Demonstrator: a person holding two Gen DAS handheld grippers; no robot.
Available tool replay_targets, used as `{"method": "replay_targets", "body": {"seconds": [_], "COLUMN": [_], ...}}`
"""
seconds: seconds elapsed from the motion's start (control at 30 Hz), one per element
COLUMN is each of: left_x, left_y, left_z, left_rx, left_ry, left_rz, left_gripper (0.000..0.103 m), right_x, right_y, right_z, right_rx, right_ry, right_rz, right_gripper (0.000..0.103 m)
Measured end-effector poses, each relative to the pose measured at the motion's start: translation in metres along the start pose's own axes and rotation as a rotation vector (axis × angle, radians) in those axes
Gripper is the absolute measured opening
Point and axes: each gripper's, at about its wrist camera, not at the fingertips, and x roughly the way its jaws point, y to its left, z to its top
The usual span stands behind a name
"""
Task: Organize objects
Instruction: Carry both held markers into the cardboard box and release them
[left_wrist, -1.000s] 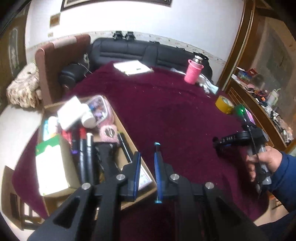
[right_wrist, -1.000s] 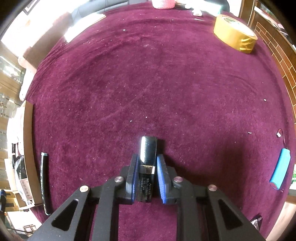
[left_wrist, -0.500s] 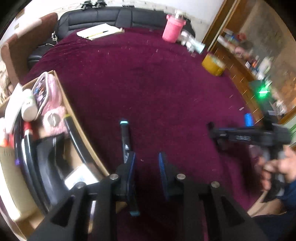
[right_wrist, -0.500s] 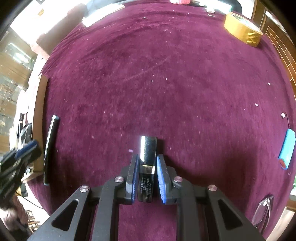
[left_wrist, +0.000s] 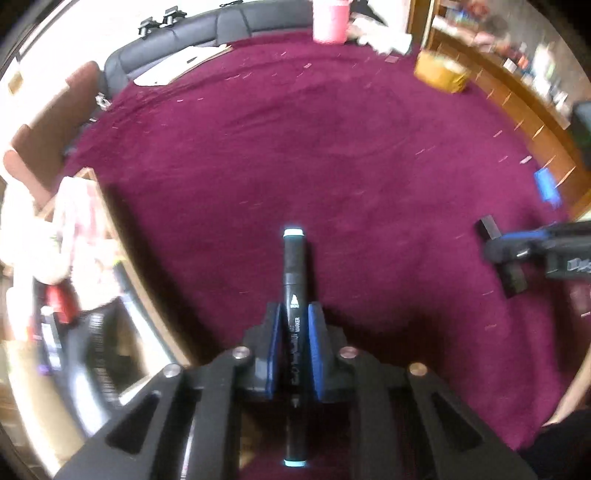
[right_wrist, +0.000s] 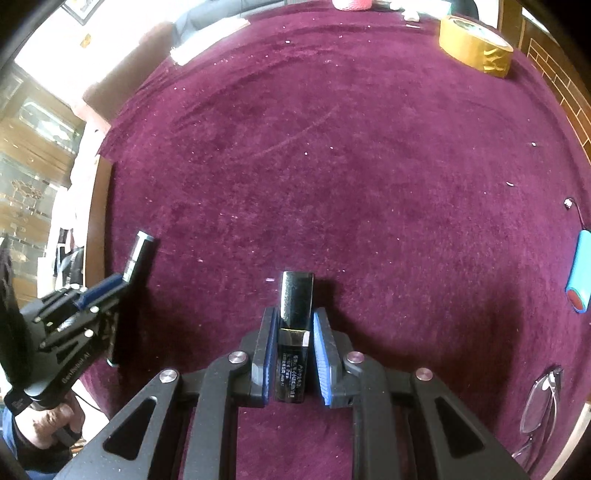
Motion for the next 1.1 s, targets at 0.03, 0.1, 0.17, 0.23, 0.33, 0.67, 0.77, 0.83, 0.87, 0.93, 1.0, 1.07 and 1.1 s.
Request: {"method": "replay_targets", "body": {"seconds": [0.03, 0.1, 0.17, 0.23, 0.33, 0.67, 0.77, 0.83, 0.87, 0.93, 1.0, 1.07, 1.1], "left_x": [0.001, 0.001, -0.002, -0.007, -0.011, -0.042, -0.057, -0.069, -0.073, -0.087, -0.100, -0.113, -0.120], "left_y": [0.001, 0.003, 0.003, 0.004, 0.004, 0.021, 0.029, 0.037, 0.040, 0.048, 0.056, 0.068, 0.074], "left_z": [-0.001, -0.001, -0.001, -0.003, -0.006, -0.002, -0.006, -0.009, -0.011, -0.014, -0.018, -0.022, -0.025], "left_rx": [-0.010, -0.047, -0.065, -0.082, -0.090, -0.130, -0.147, -0.167, -0.171, -0.190, -0.204, -0.233, -0.247], "left_ry": [0.006, -0.001, -0.005, -0.023, -0.035, -0.119, -0.152, -0.182, -0.189, -0.223, -0.253, -0.285, -0.295], "left_rz": [-0.028, -0.083, -0.099, -0.127, -0.132, -0.162, -0.162, -0.161, -0.162, -0.158, -0.154, -0.148, -0.143], "left_gripper": [0.014, 0.014, 0.014, 0.014, 0.014, 0.014, 0.014, 0.014, 0.014, 0.014, 0.014, 0.014, 0.014], "right_x": [-0.002, -0.002, -0.004, -0.006, -0.007, -0.023, -0.030, -0.035, -0.037, -0.041, -0.043, -0.044, -0.044], "right_y": [0.000, 0.002, 0.003, 0.005, 0.009, 0.058, 0.080, 0.096, 0.106, 0.122, 0.142, 0.158, 0.166], "right_z": [0.000, 0.000, -0.001, 0.000, 0.001, 0.010, 0.013, 0.015, 0.016, 0.017, 0.018, 0.020, 0.021], "right_rx": [0.000, 0.005, 0.010, 0.003, 0.005, -0.115, -0.166, -0.203, -0.225, -0.258, -0.300, -0.336, -0.352], "right_ry": [-0.002, -0.004, -0.005, -0.008, -0.007, -0.062, -0.078, -0.086, -0.091, -0.093, -0.091, -0.085, -0.079], "right_rz": [0.003, 0.011, 0.029, 0.032, 0.054, 0.108, 0.121, 0.132, 0.140, 0.156, 0.175, 0.196, 0.207], "right_gripper": [0.020, 0.020, 0.020, 0.020, 0.020, 0.020, 0.020, 0.020, 0.020, 0.020, 0.020, 0.020, 0.020]}}
